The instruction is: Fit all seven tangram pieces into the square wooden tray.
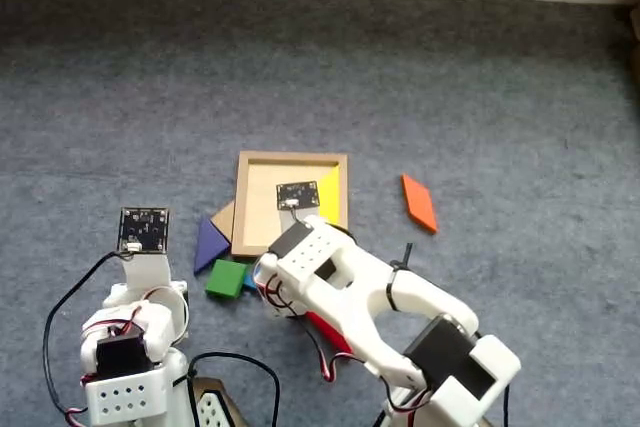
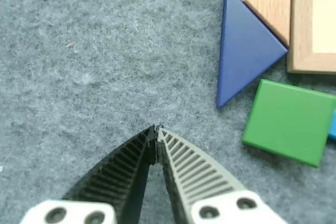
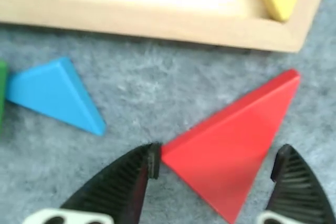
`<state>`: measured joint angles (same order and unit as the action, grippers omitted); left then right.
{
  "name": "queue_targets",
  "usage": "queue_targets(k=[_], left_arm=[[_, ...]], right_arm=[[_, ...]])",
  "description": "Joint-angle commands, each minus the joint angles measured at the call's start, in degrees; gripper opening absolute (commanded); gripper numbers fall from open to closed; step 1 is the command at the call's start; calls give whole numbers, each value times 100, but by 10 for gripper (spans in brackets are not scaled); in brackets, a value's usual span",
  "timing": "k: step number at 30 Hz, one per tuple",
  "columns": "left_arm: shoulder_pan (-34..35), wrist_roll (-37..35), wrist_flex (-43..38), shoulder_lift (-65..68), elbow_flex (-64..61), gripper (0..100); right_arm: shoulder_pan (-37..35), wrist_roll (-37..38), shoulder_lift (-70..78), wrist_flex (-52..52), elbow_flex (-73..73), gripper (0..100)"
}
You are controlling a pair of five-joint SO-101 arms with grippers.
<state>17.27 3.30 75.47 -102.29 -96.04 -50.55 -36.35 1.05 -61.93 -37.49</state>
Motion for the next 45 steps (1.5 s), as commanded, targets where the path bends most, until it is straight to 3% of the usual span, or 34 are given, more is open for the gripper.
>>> queue_targets(k=[1, 8, 15, 20, 27, 38, 43, 45], left_arm=[[75, 9, 26, -171, -119, 34], [75, 9, 26, -171, -119, 34], [75, 9, 26, -171, -119, 34], [75, 9, 26, -171, -119, 34], [75, 9, 26, -171, -119, 34], [75, 9, 26, -171, -119, 34], [75, 9, 26, -171, -119, 34], [75, 9, 26, -171, -119, 34]], right_arm=[[303, -70, -84, 338, 48, 332], [295, -70, -75, 347, 13, 330], [295, -26, -75, 374, 40, 142], [295, 53, -119, 251, 48, 137], [286, 932, -734, -734, 629, 135], [312, 2259, -1965, -804, 699, 135], [303, 1670, -1956, -866, 541, 146], [277, 1319, -1947, -840, 444, 195]])
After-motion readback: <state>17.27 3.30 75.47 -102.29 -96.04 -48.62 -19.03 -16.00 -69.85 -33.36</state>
